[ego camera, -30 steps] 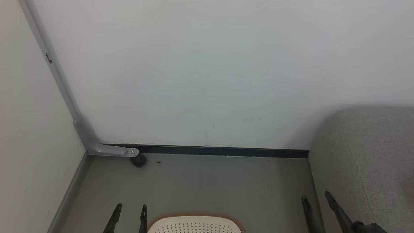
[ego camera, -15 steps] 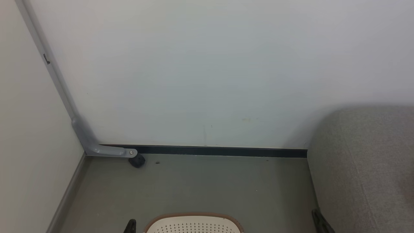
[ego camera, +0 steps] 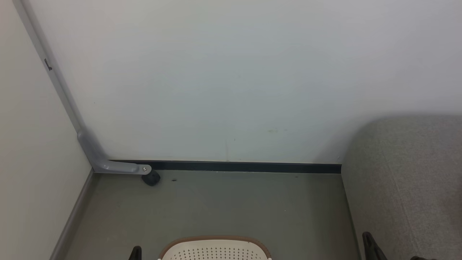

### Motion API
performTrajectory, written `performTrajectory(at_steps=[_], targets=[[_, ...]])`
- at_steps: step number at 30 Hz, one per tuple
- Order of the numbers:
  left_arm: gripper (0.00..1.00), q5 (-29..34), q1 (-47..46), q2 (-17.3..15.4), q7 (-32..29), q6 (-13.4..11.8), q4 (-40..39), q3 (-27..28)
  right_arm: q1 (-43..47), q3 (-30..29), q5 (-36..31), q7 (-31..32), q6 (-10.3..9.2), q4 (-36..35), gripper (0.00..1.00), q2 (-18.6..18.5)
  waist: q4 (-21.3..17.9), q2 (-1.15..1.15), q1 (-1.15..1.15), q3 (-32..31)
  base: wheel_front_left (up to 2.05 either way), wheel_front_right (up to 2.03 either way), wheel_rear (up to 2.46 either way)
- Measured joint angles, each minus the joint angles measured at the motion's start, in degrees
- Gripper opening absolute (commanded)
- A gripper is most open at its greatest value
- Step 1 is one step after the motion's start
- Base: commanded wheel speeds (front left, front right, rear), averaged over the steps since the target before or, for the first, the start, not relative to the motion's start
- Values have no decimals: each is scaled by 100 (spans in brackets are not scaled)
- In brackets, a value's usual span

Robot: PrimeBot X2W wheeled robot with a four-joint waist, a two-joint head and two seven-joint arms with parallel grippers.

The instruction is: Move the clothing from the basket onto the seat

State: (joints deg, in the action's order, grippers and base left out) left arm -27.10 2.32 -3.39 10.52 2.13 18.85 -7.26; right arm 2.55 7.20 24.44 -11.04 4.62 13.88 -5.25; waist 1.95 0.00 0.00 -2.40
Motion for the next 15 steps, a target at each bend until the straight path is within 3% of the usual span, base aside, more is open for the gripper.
performTrajectory(at_steps=[15], targets=[[0, -1230, -109, 13, -343, 98, -2, 236, -119, -289, 1259, 350, 43, 83, 0, 60, -36, 0, 0, 45, 0, 0, 0]])
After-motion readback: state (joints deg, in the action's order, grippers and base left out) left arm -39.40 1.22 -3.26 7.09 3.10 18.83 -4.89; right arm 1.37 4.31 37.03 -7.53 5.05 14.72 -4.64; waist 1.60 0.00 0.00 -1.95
